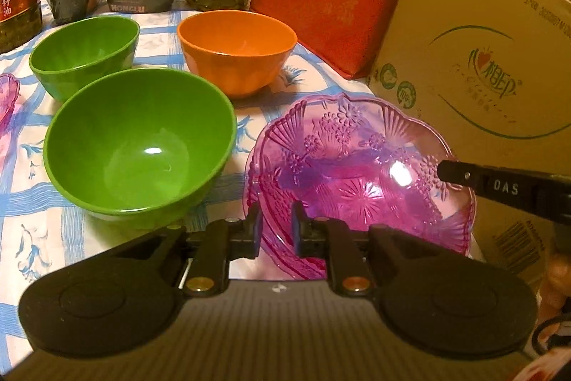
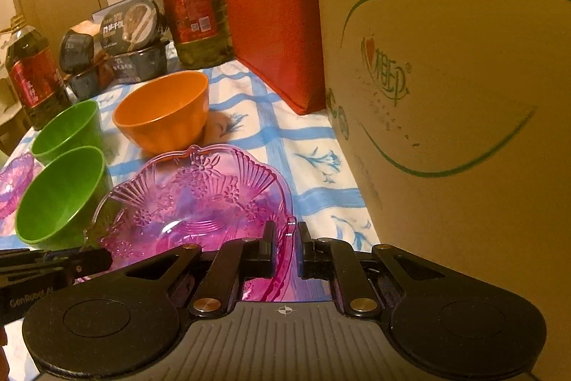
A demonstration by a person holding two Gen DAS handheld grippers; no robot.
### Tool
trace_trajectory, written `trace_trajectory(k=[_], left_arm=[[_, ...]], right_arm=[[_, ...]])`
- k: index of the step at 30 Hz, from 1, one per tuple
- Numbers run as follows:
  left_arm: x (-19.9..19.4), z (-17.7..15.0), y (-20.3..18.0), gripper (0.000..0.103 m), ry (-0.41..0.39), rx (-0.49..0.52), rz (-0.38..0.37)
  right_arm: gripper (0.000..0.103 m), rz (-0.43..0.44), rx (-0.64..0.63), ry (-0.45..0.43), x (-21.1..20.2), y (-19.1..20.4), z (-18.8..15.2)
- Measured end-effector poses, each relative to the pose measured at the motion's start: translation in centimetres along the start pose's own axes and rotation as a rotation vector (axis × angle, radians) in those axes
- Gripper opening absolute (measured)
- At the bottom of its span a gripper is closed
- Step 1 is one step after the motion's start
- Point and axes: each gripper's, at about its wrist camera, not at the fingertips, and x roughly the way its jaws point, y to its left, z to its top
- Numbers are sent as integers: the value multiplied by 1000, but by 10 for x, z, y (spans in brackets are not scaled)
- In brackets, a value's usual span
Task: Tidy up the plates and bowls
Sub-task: 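Lower the plate onto the other pink plate and open both grippers, then withdraw both grippers back toward the remaining pink plate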
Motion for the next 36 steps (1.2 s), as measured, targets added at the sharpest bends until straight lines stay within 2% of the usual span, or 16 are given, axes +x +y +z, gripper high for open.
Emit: trace_trajectory(k=[11, 12, 13, 14, 15, 17, 18, 30, 36], left_arm=[[6, -1, 0, 15, 0, 7, 11], [6, -1, 0, 16, -3, 9, 12], [6, -2, -1, 22, -11, 14, 21], [5, -2, -2, 27, -18, 19, 23], [5, -3, -2, 28, -19, 21, 21], [3, -4, -1, 28, -15, 11, 16], [1, -4, -1, 28, -18, 9, 15], [-36, -17, 8, 30, -27, -11, -32], [-63, -28, 24, 39, -27, -9, -34]], right_arm=[[11, -5, -18, -7, 10, 2, -2], [11, -9, -27, -7, 11, 3, -2], [11, -12, -29, -16, 11, 3, -2], [16, -7, -24, -27, 11, 3, -2], [21, 1, -13, -38, 10, 1, -2], [51, 10, 15, -52, 8, -1, -2], [53, 12, 23, -59, 7, -2, -2], [54, -24, 71, -60, -34, 12, -18], [55, -37, 88, -36, -61, 35, -37]])
